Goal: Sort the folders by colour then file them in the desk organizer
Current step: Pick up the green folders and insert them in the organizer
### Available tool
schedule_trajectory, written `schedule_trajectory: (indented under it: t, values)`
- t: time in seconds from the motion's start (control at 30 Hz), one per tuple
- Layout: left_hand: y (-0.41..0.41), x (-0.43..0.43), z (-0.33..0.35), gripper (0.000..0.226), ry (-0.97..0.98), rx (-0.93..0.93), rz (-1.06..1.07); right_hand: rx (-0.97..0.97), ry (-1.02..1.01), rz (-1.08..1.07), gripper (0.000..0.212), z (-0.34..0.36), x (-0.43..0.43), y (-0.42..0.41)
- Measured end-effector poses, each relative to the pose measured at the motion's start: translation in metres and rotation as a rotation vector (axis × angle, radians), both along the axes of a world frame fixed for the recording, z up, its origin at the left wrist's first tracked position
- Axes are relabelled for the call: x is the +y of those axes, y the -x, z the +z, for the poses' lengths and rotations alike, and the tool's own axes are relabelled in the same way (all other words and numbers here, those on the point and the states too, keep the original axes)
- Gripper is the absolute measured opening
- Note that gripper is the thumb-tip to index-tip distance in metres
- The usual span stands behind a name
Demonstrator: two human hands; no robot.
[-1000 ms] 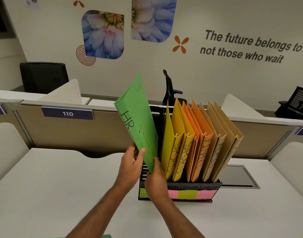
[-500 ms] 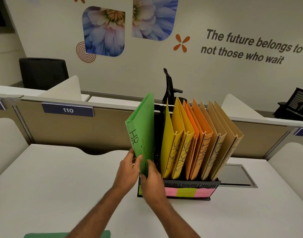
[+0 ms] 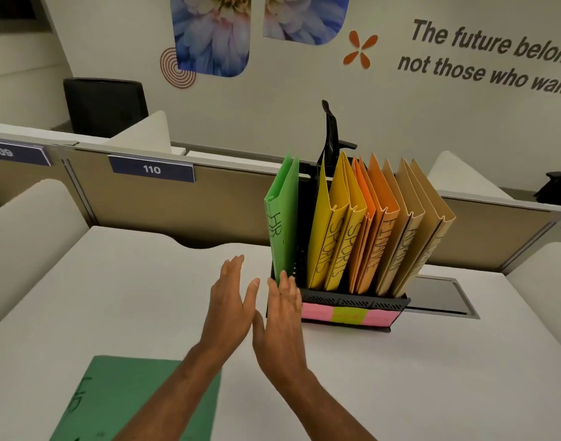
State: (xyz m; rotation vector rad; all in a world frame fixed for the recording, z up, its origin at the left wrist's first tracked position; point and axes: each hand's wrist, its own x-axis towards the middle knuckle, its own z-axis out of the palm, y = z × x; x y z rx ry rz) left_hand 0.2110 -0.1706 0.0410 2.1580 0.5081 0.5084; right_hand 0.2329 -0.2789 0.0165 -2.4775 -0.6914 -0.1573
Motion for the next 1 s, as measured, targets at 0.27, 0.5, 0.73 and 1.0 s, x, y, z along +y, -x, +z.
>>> schedule_trajectory:
  t: [0.27, 0.5, 0.73, 1.0]
  values:
    - [0.096, 0.005, -0.027, 0.061, -0.296, 0.02, 0.065, -0.042, 0.042, 0.061, 0.061, -0.021, -0.014, 0.06]
    - [0.182, 0.012, -0.056, 0.067, -0.399, 0.183, 0.082, -0.003, 0.119, 0.173, 0.06, -0.045, -0.026, 0.121]
    - [0.262, 0.03, -0.091, 0.086, -0.402, 0.447, 0.159, 0.14, 0.165, 0.296, 0.062, -0.056, -0.036, 0.188]
    - [0.306, 0.056, -0.098, 0.056, -0.248, 0.654, 0.453, 0.255, 0.283, 0.368, 0.064, -0.077, -0.045, 0.24]
